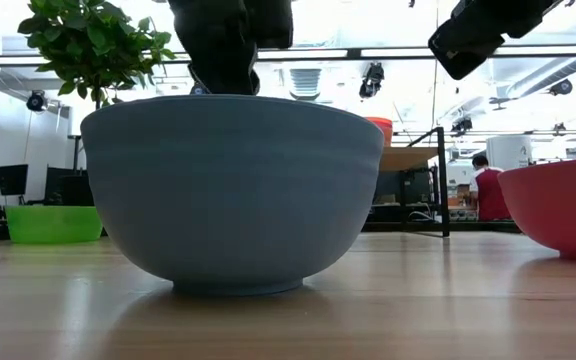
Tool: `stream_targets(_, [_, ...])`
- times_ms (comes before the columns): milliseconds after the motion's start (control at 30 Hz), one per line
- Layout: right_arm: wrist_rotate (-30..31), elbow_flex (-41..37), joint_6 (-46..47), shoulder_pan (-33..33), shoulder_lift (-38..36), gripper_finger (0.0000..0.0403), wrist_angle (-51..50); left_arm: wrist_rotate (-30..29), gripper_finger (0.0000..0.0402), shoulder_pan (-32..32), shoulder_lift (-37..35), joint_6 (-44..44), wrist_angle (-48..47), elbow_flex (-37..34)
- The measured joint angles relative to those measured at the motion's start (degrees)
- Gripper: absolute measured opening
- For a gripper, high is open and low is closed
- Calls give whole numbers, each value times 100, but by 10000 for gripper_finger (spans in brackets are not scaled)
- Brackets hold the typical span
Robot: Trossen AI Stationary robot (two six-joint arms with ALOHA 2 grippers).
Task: Place and stack bowls onto a shelf
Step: Stack the big blue bowl on top of the big pink bowl
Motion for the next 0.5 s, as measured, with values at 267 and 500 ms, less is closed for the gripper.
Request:
stream_targets(267, [-4, -52, -242, 0, 2, 9, -11, -1, 193, -89, 97, -295, -358, 18])
stream_targets(500, [-2, -55, -301, -2, 4, 9, -4, 234, 192, -137, 64, -479, -349, 7])
